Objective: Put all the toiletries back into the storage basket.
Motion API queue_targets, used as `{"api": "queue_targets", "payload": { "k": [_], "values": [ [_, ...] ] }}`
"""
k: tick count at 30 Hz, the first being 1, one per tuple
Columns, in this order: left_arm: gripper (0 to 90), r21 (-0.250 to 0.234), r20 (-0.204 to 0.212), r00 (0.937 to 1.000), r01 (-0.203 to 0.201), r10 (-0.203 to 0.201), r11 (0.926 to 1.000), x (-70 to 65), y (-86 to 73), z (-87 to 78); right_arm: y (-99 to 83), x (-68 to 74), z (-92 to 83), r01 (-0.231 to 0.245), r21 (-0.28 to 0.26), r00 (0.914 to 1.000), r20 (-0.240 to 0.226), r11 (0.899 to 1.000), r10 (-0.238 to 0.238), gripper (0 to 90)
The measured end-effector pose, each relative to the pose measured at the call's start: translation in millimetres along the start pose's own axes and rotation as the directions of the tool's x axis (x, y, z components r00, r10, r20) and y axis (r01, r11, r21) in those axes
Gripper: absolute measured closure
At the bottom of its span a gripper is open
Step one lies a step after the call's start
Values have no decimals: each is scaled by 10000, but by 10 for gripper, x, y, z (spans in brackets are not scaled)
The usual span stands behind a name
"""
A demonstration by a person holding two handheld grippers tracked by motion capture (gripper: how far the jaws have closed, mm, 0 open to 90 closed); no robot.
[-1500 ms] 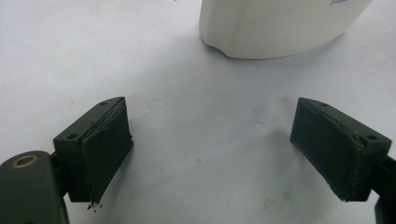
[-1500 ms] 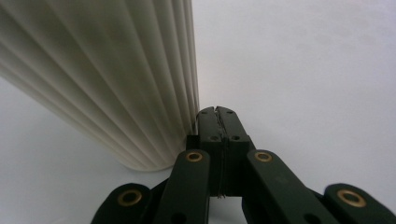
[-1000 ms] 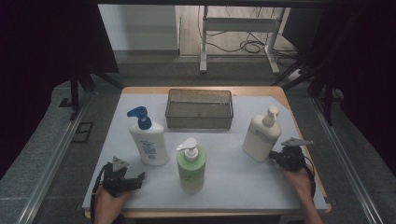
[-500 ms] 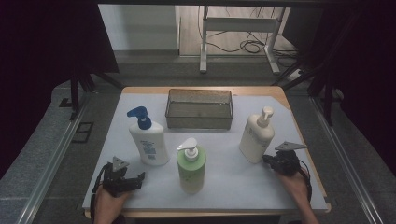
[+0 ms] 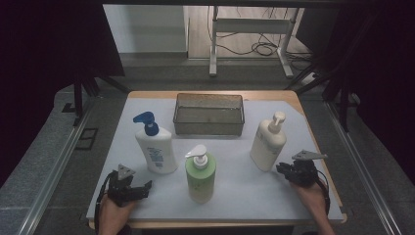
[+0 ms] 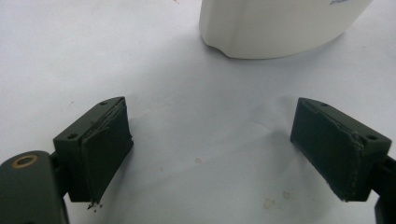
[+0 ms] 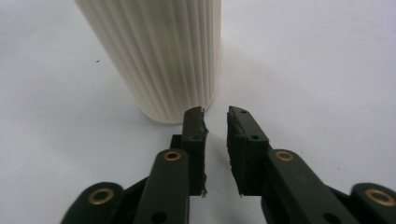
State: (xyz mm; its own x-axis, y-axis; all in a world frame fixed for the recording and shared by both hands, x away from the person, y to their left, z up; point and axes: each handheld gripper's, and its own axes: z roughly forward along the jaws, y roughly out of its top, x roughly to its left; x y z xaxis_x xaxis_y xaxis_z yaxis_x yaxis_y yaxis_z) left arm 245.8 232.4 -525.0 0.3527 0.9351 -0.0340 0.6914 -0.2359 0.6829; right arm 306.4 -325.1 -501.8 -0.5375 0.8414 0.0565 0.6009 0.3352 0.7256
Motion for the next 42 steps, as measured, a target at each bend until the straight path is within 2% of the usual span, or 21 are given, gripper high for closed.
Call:
{"api": "queue_targets", "payload": {
  "k": [3, 10, 21, 25, 30, 37, 42],
  "values": [
    [117, -2, -1, 10000, 1, -1, 10000, 0, 0, 0, -17, 31, -53, 91, -6, 9999, 62, 10000, -91, 714],
    [117, -9, 2, 10000, 1, -1, 10000, 0, -1, 0, -27, 120, -142, 332, 8, 9994, 84, 9994, -332, 530],
    [116, -16, 1, 10000, 1, -1, 10000, 0, -1, 1, 86, 252, -236, 675, -298, 9976, -124, 9973, -679, 323],
    [117, -20, 2, 10000, 2, -2, 10000, 0, -2, 1, 122, 261, -261, 592, -503, 9979, -245, 9970, -605, 299],
    [117, -49, 5, 10000, 23, -23, 10000, -2, -4, 2, 220, 268, -299, 396, -744, 9990, -153, 9964, -409, 245],
    [117, -68, 6, 10000, 37, -37, 10000, -3, -6, 2, 397, 319, -342, 608, -969, 9981, -39, 9934, -614, 207],
    [117, -72, 6, 10000, 39, -39, 10000, -3, -6, 2, 491, 342, -321, 528, -1083, 9985, -64, 9927, -538, 196]
  ]
}}
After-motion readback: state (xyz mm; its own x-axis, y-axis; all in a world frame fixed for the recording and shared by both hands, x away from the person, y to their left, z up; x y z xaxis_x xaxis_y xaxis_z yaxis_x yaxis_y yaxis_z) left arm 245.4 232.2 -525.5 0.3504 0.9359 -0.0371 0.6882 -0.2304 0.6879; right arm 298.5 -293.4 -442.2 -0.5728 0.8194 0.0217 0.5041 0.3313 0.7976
